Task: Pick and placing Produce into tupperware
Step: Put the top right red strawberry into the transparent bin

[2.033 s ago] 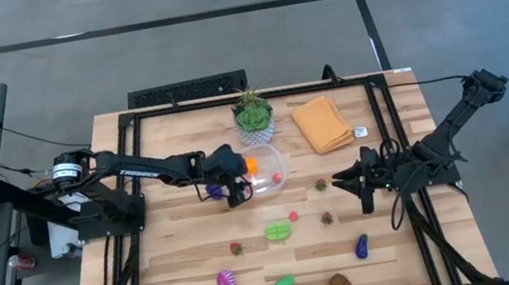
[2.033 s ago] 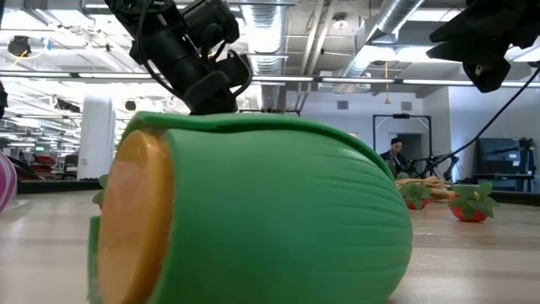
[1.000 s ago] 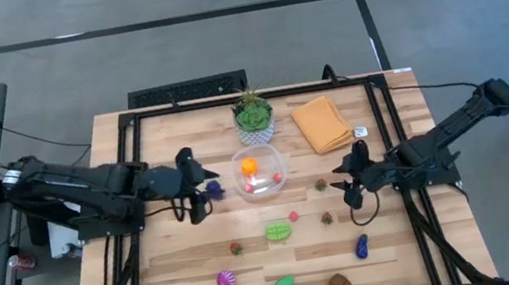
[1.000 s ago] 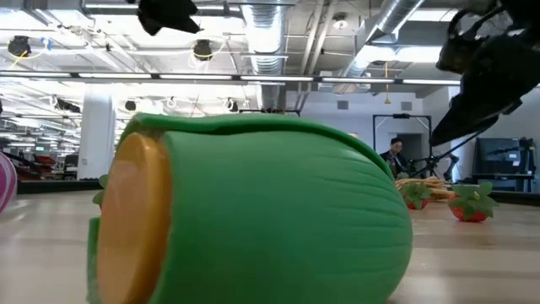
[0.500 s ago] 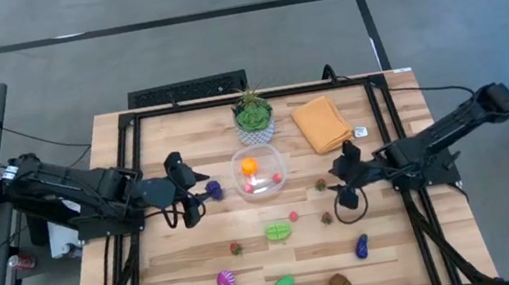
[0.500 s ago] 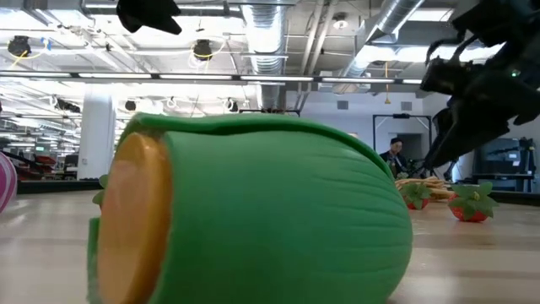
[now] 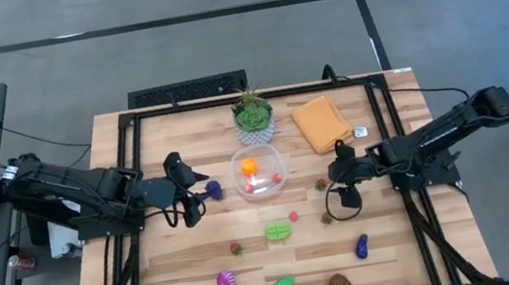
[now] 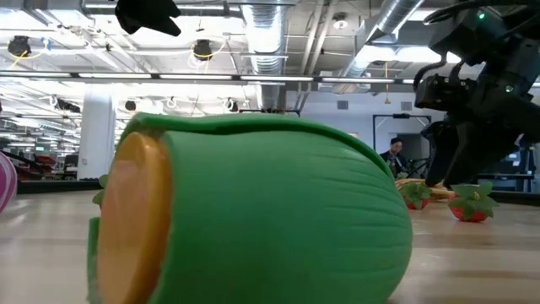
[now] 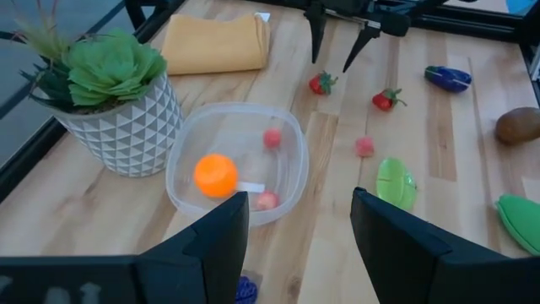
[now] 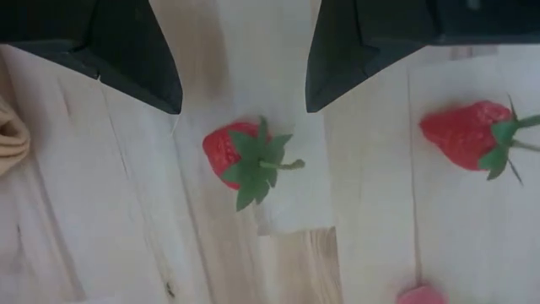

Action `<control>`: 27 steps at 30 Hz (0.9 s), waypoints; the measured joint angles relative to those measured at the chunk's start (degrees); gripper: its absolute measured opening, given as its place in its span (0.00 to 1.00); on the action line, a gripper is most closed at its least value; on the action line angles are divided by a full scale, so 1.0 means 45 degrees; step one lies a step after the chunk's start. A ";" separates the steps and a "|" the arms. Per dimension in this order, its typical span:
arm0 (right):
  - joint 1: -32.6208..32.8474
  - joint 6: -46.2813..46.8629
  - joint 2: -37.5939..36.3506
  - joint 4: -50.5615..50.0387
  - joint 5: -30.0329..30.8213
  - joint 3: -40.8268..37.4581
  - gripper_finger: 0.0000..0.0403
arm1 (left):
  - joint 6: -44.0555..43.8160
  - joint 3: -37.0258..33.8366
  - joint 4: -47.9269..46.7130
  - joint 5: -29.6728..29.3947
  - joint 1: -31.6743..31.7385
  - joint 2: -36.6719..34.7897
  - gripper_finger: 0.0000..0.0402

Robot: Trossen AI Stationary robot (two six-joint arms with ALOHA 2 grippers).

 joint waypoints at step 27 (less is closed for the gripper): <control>-0.0856 -0.0883 0.3339 0.0854 -0.0830 0.1617 0.69 | -0.0131 0.0000 -0.0182 -0.0321 0.0000 0.0005 0.50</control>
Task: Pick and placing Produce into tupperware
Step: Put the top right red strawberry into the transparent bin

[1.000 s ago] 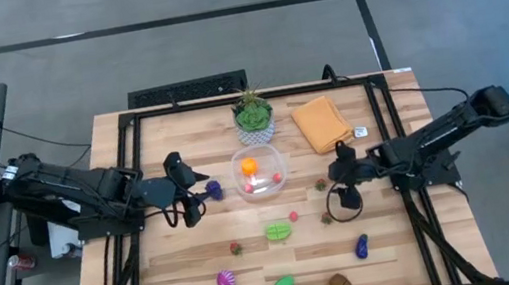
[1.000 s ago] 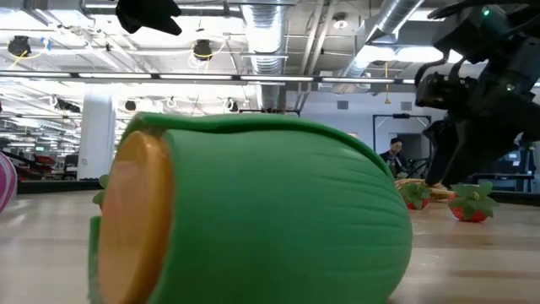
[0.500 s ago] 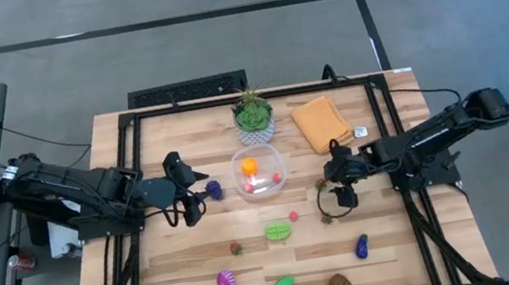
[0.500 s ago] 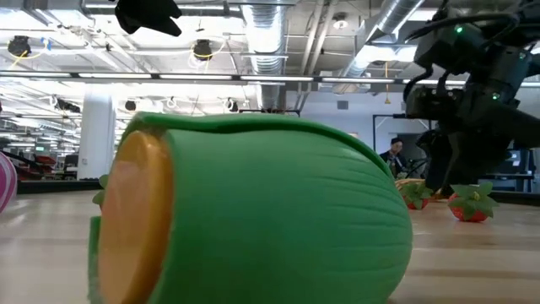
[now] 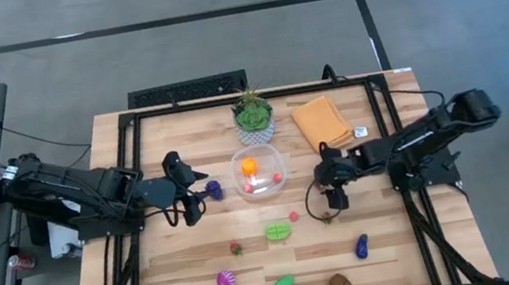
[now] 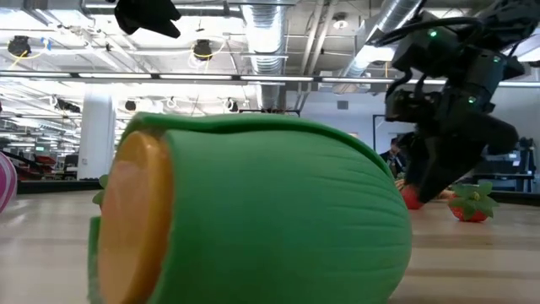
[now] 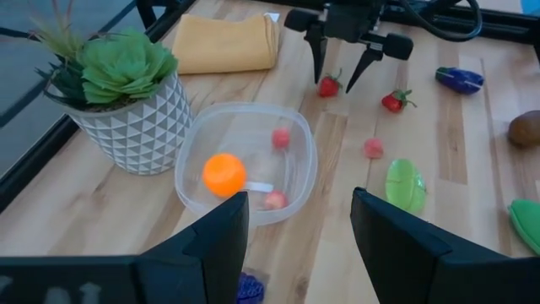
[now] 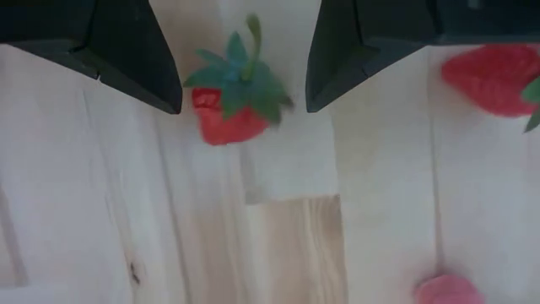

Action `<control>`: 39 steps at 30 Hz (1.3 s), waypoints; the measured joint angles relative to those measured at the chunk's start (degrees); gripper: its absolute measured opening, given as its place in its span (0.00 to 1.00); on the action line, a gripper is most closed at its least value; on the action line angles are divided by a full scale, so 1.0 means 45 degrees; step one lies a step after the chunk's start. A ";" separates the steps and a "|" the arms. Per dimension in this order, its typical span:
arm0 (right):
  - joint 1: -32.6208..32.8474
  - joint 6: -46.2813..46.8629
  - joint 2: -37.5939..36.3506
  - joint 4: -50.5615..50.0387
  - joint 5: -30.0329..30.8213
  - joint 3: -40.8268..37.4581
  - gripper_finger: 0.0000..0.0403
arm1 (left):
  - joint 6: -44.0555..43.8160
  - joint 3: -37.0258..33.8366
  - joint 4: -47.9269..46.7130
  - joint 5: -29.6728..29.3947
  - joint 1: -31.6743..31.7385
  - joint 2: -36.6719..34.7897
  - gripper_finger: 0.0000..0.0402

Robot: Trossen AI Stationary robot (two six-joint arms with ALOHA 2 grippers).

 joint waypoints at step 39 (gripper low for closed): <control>-0.0793 -0.0208 0.0804 -0.0120 -0.0665 0.0307 0.48 | 0.0063 -0.0005 -0.0192 -0.0233 0.0005 0.0000 0.50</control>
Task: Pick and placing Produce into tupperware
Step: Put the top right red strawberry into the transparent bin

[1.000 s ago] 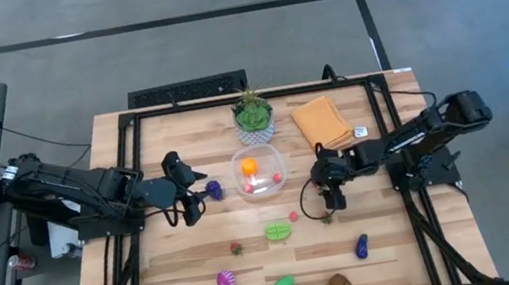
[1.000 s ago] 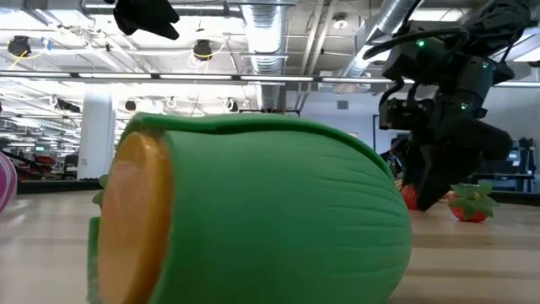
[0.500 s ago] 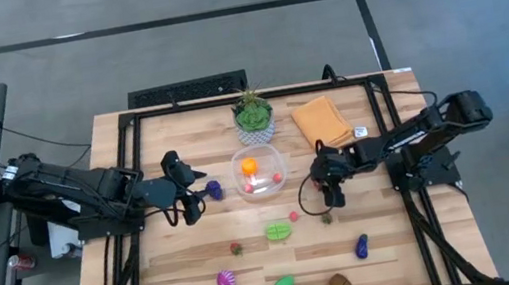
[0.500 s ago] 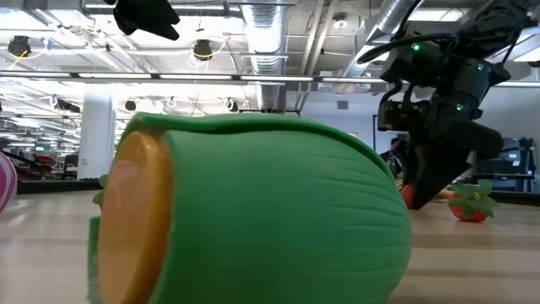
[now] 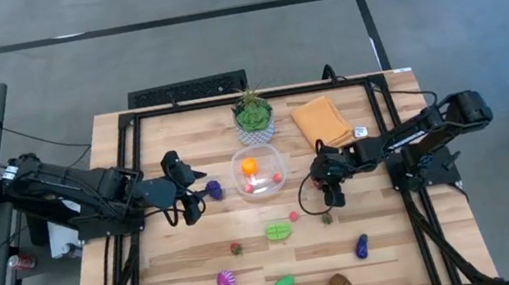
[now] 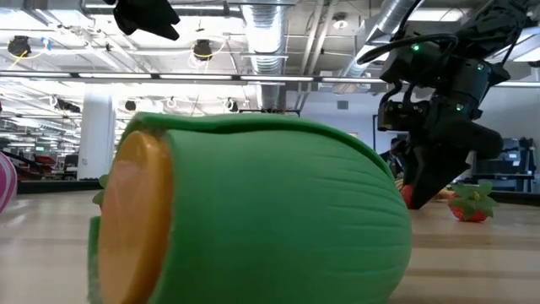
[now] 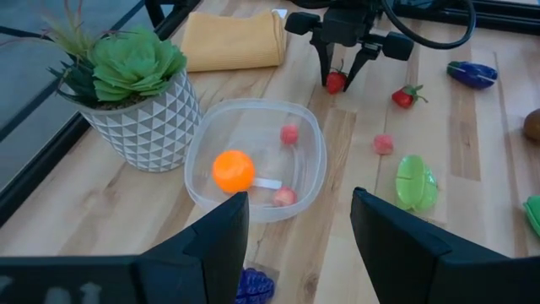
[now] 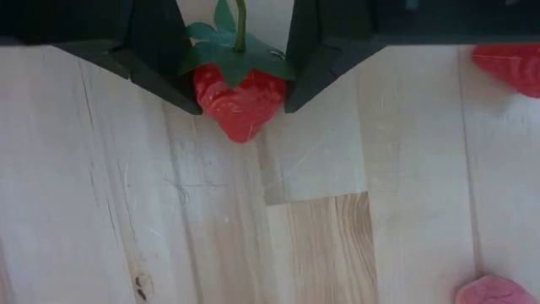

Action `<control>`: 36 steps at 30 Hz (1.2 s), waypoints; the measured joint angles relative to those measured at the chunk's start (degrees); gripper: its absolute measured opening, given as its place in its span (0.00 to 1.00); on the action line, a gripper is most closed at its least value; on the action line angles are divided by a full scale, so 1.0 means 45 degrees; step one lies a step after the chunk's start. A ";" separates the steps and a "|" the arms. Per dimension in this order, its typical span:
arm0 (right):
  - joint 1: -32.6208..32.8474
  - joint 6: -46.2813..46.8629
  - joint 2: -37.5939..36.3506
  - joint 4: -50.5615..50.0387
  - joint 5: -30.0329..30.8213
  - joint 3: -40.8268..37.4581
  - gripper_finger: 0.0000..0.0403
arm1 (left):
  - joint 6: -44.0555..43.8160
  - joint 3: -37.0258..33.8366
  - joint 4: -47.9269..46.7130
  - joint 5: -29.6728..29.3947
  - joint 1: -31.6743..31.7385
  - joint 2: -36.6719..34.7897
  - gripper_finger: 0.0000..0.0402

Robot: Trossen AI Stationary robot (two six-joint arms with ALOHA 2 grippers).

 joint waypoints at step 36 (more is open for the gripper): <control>0.0000 0.0228 0.0000 -0.0011 -0.0228 -0.0010 0.49 | -0.0005 0.0000 0.0005 -0.0005 0.0000 0.0000 0.50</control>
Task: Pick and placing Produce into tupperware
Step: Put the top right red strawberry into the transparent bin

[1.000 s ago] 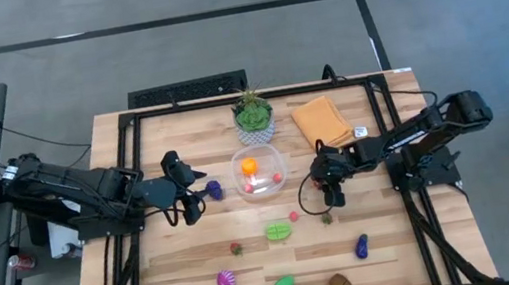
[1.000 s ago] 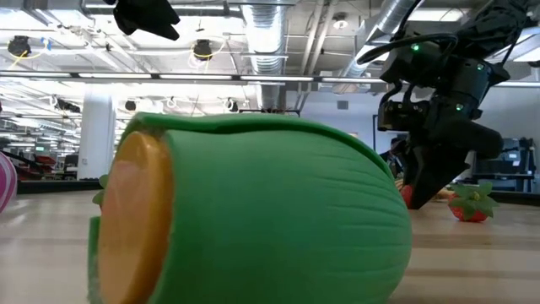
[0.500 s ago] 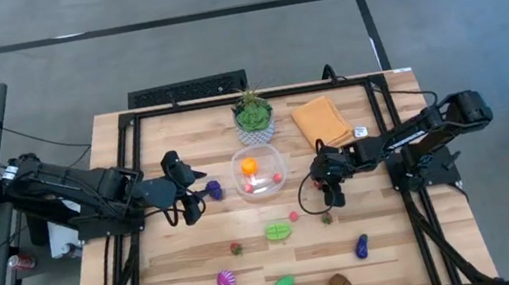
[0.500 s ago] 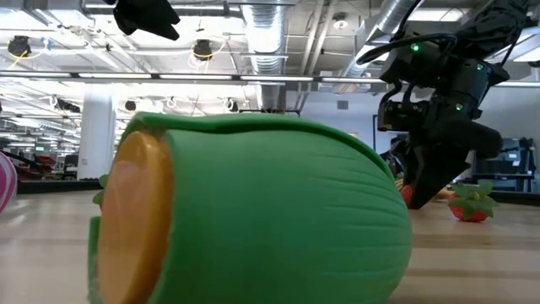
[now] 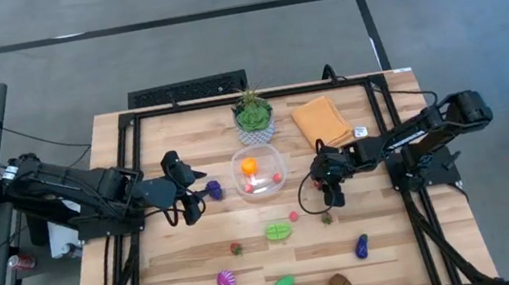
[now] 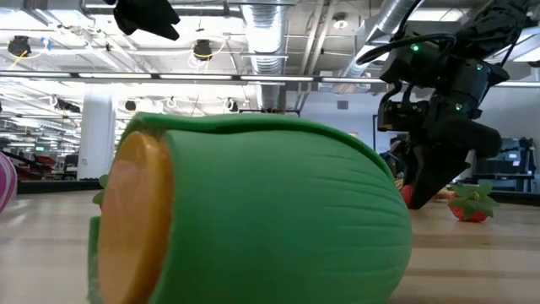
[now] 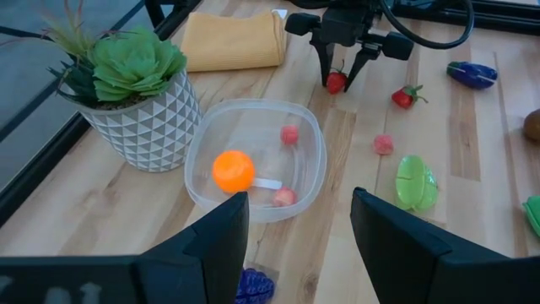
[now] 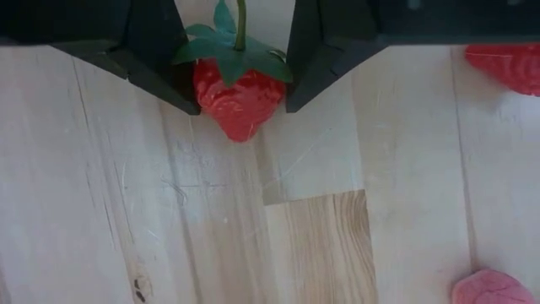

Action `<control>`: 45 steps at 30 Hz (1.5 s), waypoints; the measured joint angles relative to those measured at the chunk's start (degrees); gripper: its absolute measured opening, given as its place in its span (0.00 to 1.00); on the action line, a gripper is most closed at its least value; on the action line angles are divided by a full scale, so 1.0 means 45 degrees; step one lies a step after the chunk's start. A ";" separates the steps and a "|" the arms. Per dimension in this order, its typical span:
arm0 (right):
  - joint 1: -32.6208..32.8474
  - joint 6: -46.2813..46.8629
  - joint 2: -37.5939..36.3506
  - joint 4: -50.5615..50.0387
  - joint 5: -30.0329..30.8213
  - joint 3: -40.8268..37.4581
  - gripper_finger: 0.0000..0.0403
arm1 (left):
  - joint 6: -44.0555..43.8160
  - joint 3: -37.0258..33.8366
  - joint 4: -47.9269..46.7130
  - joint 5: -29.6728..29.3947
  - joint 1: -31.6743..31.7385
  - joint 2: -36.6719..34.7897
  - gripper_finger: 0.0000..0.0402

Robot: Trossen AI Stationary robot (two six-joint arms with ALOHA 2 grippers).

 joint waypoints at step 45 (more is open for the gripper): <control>-0.0079 -0.1050 0.0019 -0.2070 0.0004 0.3506 0.44 | 0.0044 0.0000 0.0000 0.0000 -0.0005 0.0000 0.50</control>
